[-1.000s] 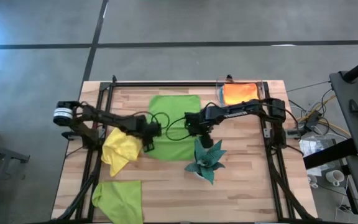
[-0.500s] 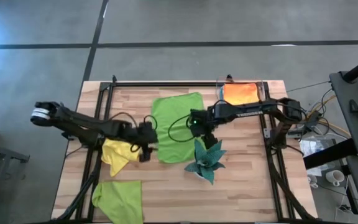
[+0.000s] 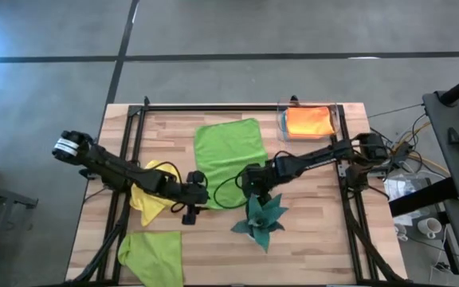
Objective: Fold microfiber towels
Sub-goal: Fold the green microfiber cloth
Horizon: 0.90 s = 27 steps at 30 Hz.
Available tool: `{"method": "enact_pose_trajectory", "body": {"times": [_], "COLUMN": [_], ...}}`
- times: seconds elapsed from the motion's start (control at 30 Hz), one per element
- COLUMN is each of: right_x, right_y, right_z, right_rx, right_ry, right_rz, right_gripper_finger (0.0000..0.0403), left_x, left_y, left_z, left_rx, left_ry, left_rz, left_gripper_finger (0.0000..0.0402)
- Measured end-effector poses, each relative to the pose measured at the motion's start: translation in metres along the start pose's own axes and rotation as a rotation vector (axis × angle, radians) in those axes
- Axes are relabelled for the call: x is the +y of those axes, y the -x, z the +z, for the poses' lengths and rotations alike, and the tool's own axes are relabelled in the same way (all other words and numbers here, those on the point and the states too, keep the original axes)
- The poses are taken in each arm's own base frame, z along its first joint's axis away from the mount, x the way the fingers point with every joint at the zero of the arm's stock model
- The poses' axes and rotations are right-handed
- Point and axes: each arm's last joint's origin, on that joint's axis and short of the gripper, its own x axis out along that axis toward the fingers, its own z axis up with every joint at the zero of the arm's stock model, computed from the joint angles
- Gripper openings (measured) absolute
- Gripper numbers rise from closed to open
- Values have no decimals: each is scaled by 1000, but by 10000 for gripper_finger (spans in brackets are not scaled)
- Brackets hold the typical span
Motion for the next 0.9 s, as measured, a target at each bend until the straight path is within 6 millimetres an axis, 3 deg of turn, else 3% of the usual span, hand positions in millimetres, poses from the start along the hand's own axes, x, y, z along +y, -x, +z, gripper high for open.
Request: {"method": "enact_pose_trajectory", "body": {"times": [0.23, 0.4, 0.63, 0.73, 0.9], "right_x": [35, 53, 49, 42, 27], "right_y": [-4, 2, 26, 24, 10], "right_z": [-2, -1, -11, -22, -32], "right_rx": [64, 90, 134, 162, 202], "right_ry": [-42, -14, -16, -32, -15], "right_rz": [130, 40, -190, -190, -148], "right_gripper_finger": [187, 187, 187, 187, 187], "left_x": [-11, -23, -22, -21, -23], "left_y": [4, 4, 1, -2, -3], "left_z": [-7, -9, -22, -31, -26], "left_rx": [46, 35, 48, 41, -64], "left_ry": [54, 19, 64, 72, 61], "left_rz": [-21, -8, 37, 34, 7], "left_gripper_finger": [164, 164, 164, 164, 164]}}
